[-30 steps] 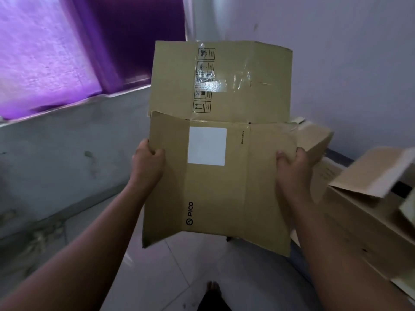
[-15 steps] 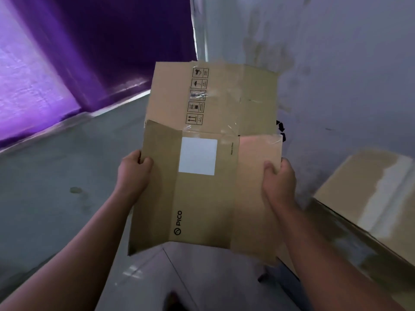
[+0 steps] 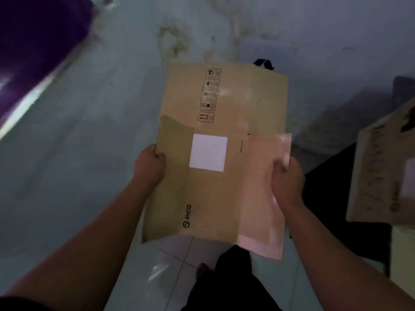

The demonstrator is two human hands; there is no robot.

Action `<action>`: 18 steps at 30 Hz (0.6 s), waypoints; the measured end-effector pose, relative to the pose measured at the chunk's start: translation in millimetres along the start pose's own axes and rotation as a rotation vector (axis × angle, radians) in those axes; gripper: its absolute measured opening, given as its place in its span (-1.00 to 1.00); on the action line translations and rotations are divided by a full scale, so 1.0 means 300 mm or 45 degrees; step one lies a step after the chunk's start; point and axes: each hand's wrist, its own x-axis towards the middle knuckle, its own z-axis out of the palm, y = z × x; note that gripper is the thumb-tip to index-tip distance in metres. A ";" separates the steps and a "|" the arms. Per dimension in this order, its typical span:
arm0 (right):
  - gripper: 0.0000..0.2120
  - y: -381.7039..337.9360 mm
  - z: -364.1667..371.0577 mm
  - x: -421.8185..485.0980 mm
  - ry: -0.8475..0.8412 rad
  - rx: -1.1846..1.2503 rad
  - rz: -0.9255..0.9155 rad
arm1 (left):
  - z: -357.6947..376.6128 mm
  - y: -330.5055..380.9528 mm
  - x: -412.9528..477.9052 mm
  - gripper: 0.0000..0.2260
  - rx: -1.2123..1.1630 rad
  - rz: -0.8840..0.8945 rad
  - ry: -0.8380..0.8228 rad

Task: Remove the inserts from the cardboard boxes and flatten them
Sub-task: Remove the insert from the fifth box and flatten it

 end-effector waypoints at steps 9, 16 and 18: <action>-0.82 0.479 0.335 0.383 0.148 -0.127 0.214 | 0.602 -0.175 0.521 -0.82 0.048 -0.031 -0.247; -0.79 0.980 0.695 0.661 0.210 -0.150 0.293 | 1.123 -0.480 0.884 -0.78 0.104 -0.012 -0.263; -0.74 1.112 0.780 0.717 0.246 -0.199 0.273 | 1.249 -0.578 0.965 -0.78 0.100 0.008 -0.276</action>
